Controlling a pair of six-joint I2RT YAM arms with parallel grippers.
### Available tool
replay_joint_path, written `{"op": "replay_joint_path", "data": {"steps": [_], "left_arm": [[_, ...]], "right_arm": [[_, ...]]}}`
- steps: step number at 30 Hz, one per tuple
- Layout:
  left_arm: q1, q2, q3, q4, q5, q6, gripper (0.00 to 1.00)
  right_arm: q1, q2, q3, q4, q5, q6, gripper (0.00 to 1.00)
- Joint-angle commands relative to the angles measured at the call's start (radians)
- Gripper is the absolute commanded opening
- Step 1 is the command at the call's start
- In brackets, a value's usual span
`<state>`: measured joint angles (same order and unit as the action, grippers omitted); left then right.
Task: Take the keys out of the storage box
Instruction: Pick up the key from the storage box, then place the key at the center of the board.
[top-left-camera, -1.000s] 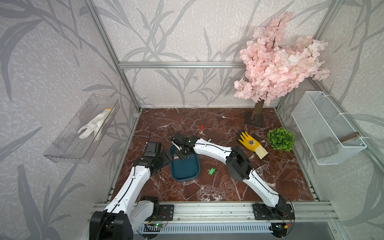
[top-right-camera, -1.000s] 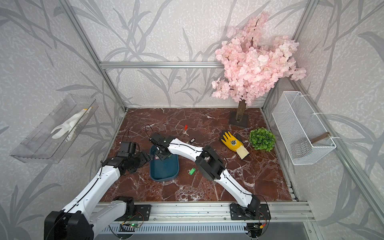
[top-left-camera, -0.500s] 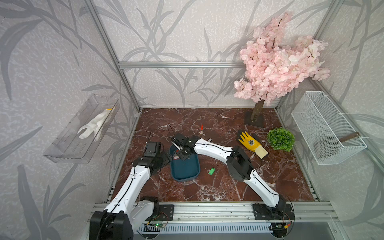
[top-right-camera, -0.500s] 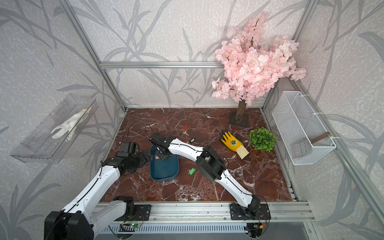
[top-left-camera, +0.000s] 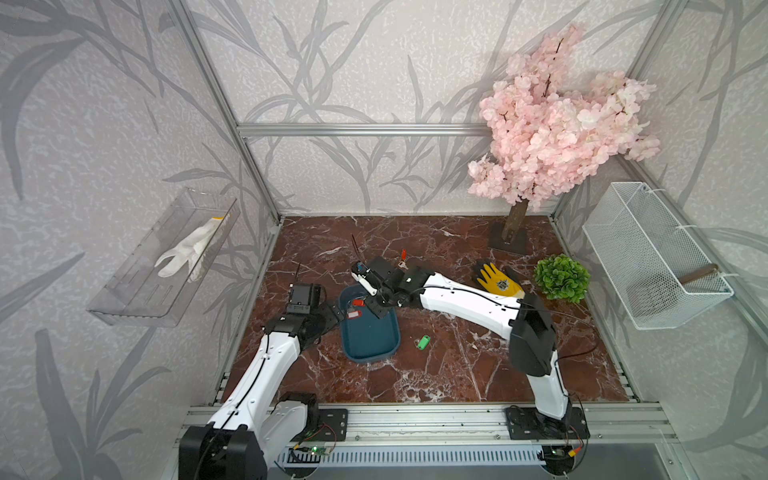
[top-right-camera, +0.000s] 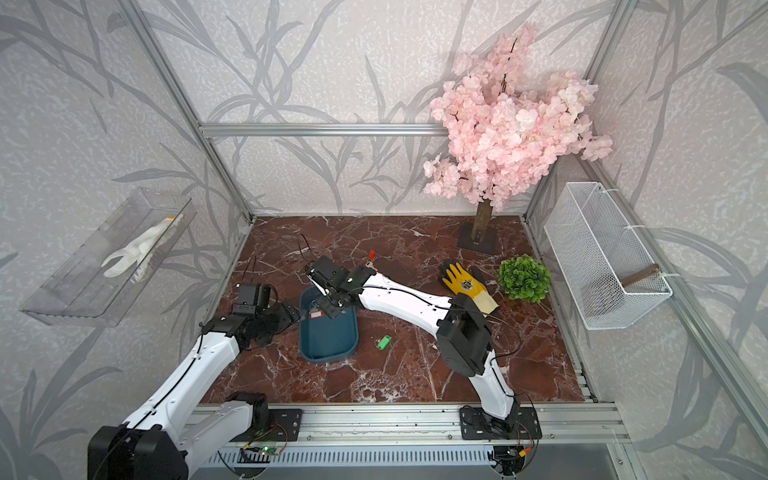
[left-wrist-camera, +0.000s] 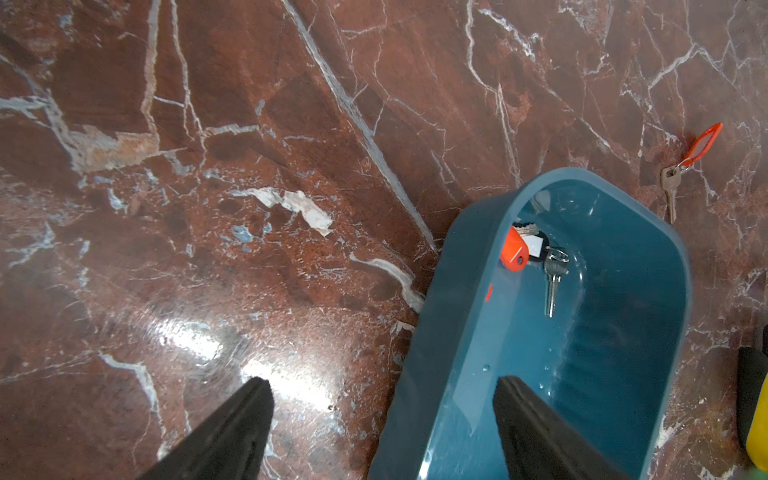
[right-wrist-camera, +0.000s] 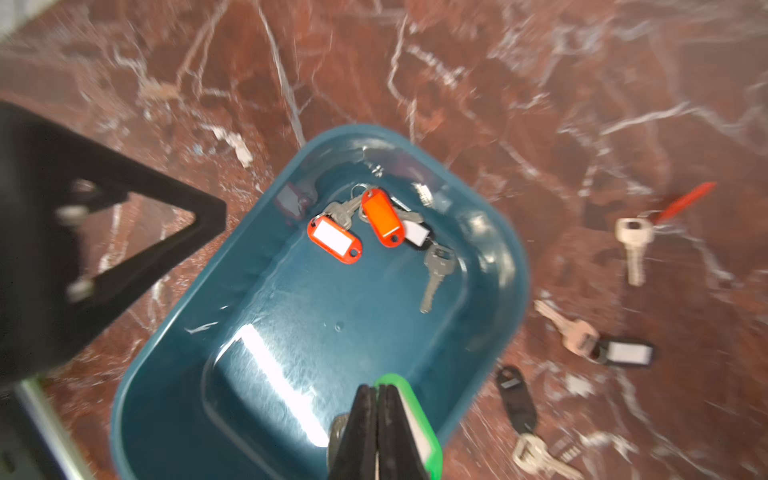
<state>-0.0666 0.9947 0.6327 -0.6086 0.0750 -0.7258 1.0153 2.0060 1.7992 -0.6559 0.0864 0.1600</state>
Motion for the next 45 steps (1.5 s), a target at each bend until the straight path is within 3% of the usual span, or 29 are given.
{"op": "replay_joint_path", "data": {"steps": [1,6,12,24,35,41,45], "left_arm": [[0.007,-0.005,0.017,0.016,0.001,0.023,0.88],[0.008,0.002,0.021,0.021,0.001,0.037,0.88],[0.011,0.009,0.022,0.021,0.01,0.042,0.88],[0.013,0.037,0.042,0.018,0.057,0.061,0.86],[0.012,0.064,0.077,-0.009,0.105,0.091,0.84],[0.012,0.07,0.097,-0.025,0.118,0.098,0.82],[0.011,0.078,0.116,-0.038,0.137,0.108,0.78]], "right_arm": [[-0.048,-0.078,-0.076,0.049,0.048,0.008,0.0],[-0.171,-0.134,-0.236,0.135,0.078,0.013,0.0],[-0.296,-0.065,-0.303,0.185,0.09,0.027,0.0],[-0.445,0.159,-0.17,0.295,0.183,-0.077,0.0],[-0.497,0.312,-0.025,0.358,0.241,-0.15,0.0],[-0.497,0.322,-0.007,0.354,0.239,-0.154,0.24],[-0.498,0.27,-0.029,0.354,0.23,-0.149,0.35]]}}
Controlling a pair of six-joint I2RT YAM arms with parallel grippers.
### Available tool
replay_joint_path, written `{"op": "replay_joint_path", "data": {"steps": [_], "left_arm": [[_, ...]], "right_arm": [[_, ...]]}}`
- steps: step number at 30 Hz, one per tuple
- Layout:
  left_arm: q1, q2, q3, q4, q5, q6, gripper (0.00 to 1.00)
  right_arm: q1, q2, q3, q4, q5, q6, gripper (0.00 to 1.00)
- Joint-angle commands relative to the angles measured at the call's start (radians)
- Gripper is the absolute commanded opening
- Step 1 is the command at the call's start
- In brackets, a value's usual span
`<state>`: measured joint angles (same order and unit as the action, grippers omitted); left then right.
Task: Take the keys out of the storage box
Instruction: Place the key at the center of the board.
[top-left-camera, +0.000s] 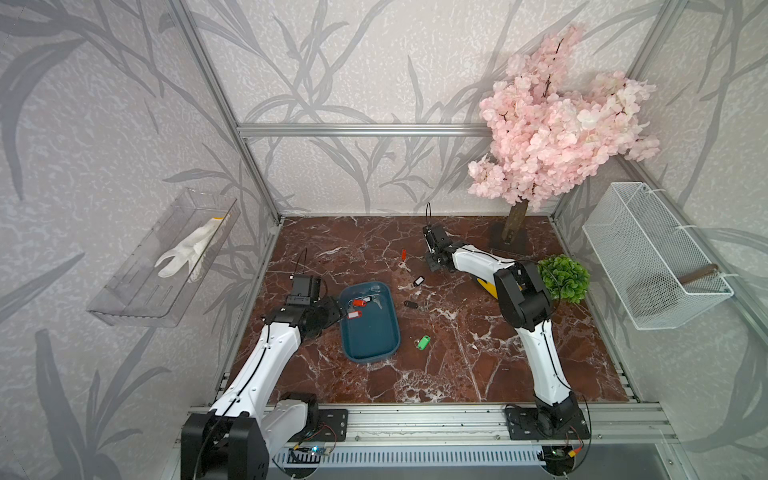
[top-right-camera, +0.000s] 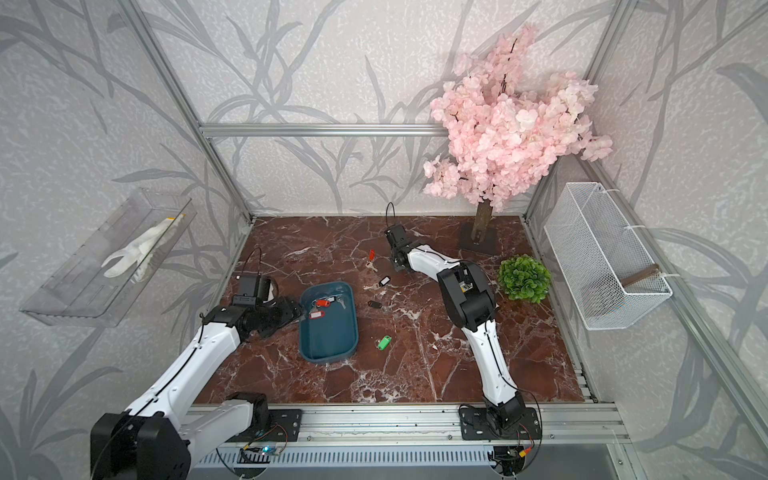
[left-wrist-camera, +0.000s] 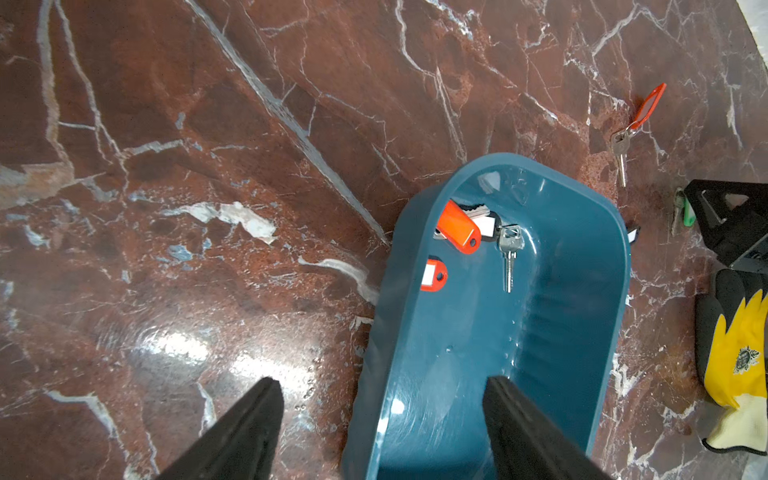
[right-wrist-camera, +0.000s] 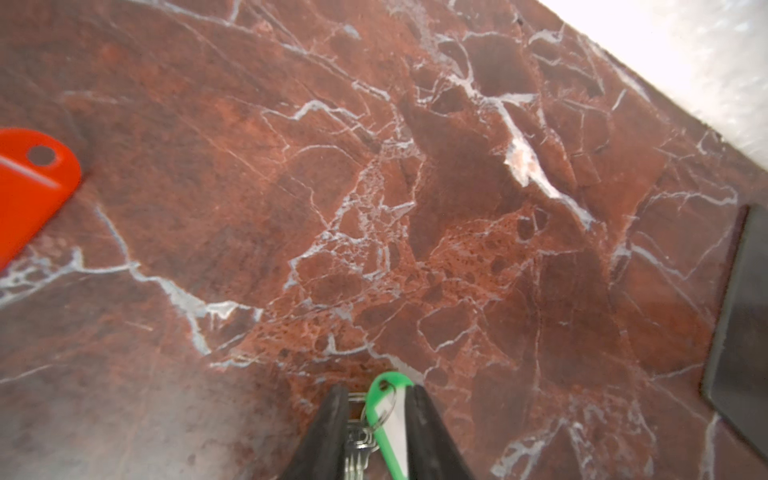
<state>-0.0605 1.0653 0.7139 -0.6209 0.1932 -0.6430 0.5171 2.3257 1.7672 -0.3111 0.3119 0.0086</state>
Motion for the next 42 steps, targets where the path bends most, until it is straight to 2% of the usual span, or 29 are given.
{"op": "replay_joint_path", "data": {"steps": [1,8,12,17,23,28,32,38,42], "left_arm": [[0.005,0.008,0.041,-0.031,0.024,0.029,0.78],[-0.001,0.017,0.08,-0.062,0.057,0.027,0.71],[-0.022,0.039,0.102,-0.062,0.058,0.013,0.68],[-0.087,0.095,0.143,-0.057,0.029,0.0,0.67],[-0.201,0.196,0.21,-0.047,-0.063,-0.004,0.67],[-0.243,0.298,0.279,-0.062,-0.106,0.022,0.59],[-0.27,0.377,0.321,-0.068,-0.126,0.05,0.55],[-0.287,0.478,0.39,-0.136,-0.241,0.1,0.49],[-0.3,0.511,0.404,-0.107,-0.234,0.116,0.48]], "right_arm": [[0.0,-0.071,-0.006,0.01,0.0,0.004,0.37],[-0.001,-0.261,-0.115,0.004,-0.089,0.042,0.48],[-0.005,-0.421,-0.252,0.045,-0.151,0.08,0.54],[-0.023,-0.601,-0.405,0.085,-0.198,0.132,0.59],[-0.077,-0.798,-0.583,0.139,-0.277,0.224,0.65],[-0.134,-0.945,-0.735,0.221,-0.345,0.29,0.74],[-0.172,-1.027,-0.824,0.262,-0.397,0.32,0.81],[-0.184,-1.119,-0.916,0.304,-0.394,0.32,0.87],[-0.184,-1.141,-0.942,0.324,-0.391,0.311,0.9]]}}
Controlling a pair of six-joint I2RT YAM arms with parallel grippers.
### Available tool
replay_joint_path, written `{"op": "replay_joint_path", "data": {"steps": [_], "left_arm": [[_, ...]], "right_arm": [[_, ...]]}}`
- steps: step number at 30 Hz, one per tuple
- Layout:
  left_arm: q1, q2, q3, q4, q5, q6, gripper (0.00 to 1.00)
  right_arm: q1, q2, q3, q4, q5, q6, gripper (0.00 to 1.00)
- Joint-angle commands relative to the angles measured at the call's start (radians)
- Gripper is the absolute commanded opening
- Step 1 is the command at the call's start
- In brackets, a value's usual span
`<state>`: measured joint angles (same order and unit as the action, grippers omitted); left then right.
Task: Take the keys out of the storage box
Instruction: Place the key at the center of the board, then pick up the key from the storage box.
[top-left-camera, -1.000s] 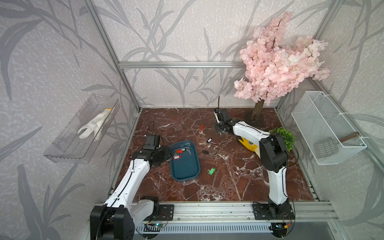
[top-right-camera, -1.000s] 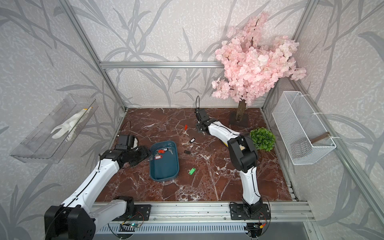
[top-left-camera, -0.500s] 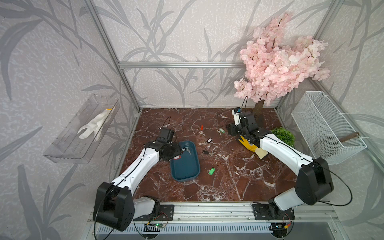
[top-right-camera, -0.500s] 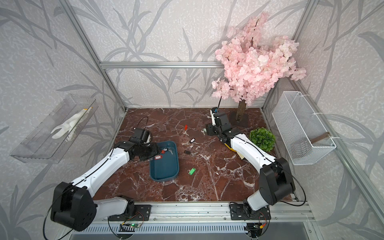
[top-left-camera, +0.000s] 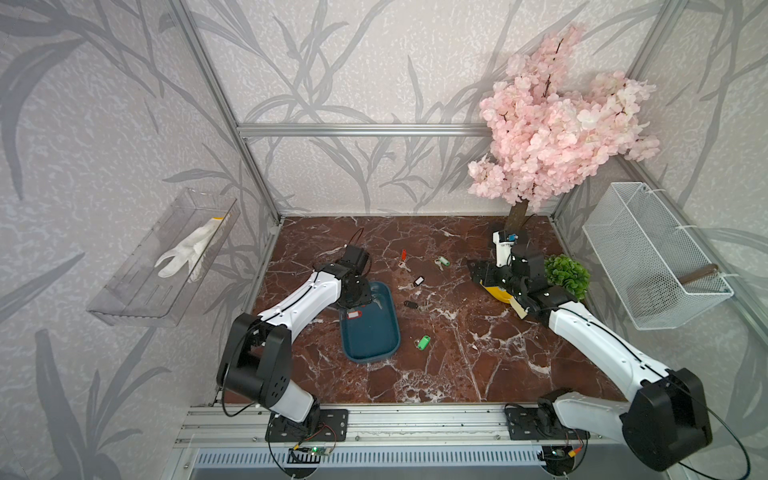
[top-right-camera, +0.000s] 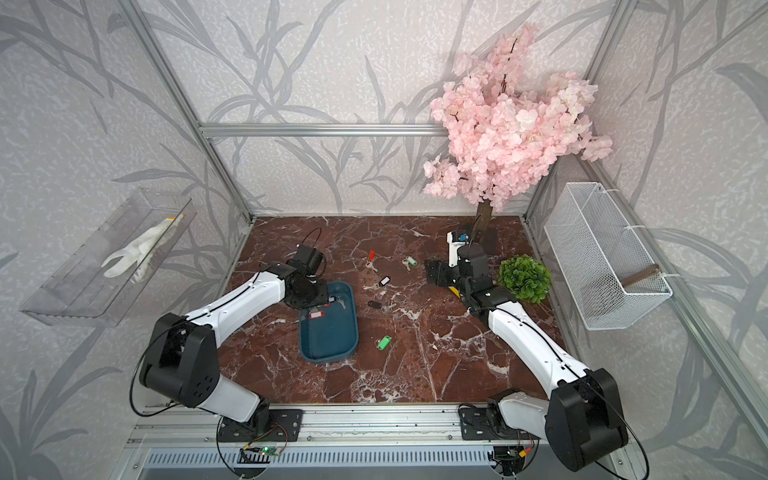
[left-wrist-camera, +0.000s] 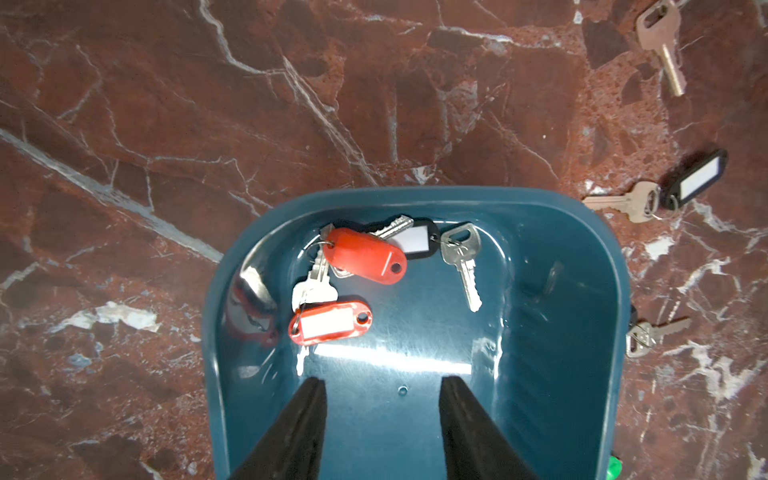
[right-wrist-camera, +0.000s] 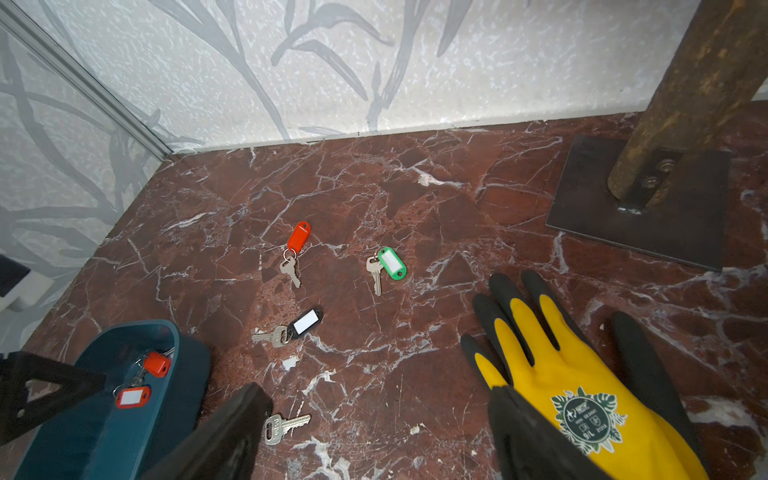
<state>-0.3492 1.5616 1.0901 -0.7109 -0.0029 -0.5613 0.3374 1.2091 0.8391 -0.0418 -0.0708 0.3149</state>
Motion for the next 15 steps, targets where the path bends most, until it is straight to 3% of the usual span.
{"op": "replay_joint_path", "data": {"steps": [1,8,15], "left_arm": [[-0.014,0.022,0.027,-0.002,-0.028,0.035,0.48],[-0.038,0.074,0.033,0.093,0.006,-0.035,0.52],[-0.064,0.114,0.019,0.17,-0.043,-0.162,0.52]], "right_arm": [[-0.005,-0.026,-0.014,0.054,-0.006,0.004,0.91],[-0.005,-0.03,-0.02,0.054,-0.006,0.003,0.92],[-0.005,-0.031,-0.021,0.052,-0.008,0.006,0.94]]}}
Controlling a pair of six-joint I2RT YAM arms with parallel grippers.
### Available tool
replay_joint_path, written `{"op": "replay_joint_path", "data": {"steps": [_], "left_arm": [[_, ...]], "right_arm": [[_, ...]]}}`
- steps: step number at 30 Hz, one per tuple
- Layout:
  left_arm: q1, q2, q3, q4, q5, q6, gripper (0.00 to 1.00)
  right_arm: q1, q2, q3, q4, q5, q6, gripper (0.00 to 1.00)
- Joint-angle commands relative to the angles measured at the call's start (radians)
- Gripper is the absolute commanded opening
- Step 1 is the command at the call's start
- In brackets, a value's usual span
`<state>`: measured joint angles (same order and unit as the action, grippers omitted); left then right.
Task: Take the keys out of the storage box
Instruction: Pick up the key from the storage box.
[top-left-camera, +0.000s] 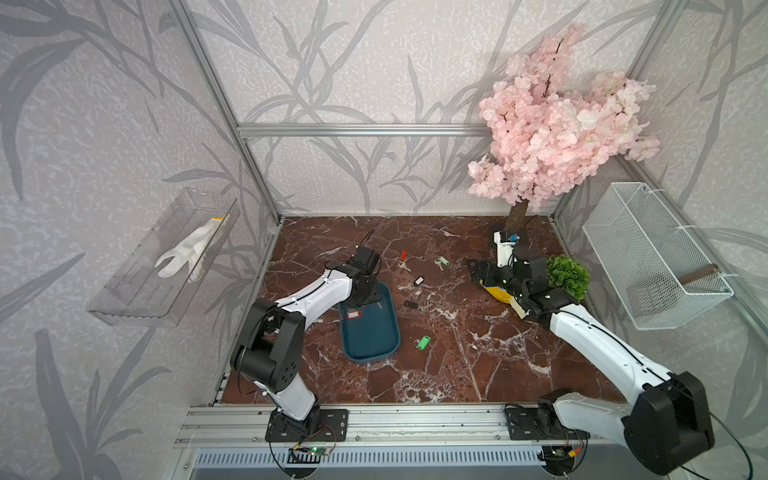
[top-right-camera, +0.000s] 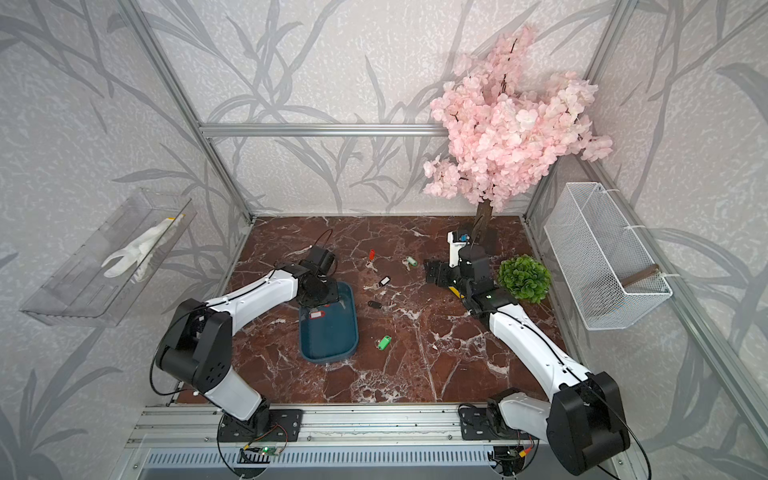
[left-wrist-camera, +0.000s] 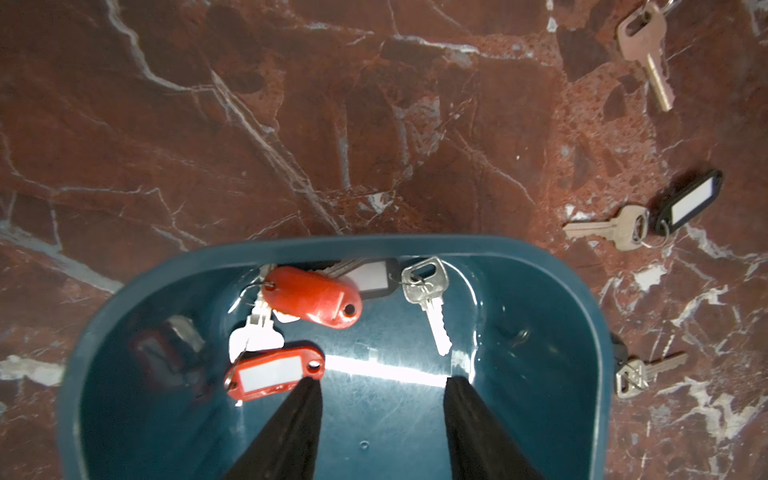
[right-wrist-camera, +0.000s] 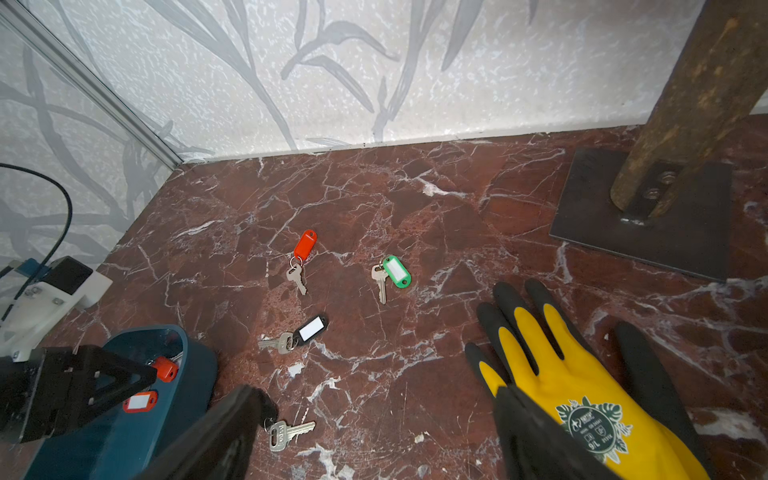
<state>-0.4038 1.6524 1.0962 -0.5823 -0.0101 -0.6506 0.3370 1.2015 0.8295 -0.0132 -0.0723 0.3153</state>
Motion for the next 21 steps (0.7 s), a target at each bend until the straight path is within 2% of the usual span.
{"op": "replay_joint_path", "data": {"steps": [1,10,21], "left_arm": [[-0.013,0.029,0.014,0.049,-0.041,-0.088,0.52],[-0.053,0.059,0.019,0.094,-0.138,-0.171,0.51],[-0.061,0.133,0.045,0.106,-0.131,-0.199,0.46]], "right_arm": [[-0.004,-0.025,-0.012,0.024,-0.007,0.006,0.95],[-0.006,-0.043,-0.026,0.025,-0.005,0.005,1.0],[-0.007,-0.048,-0.04,0.03,0.002,-0.007,0.99]]}}
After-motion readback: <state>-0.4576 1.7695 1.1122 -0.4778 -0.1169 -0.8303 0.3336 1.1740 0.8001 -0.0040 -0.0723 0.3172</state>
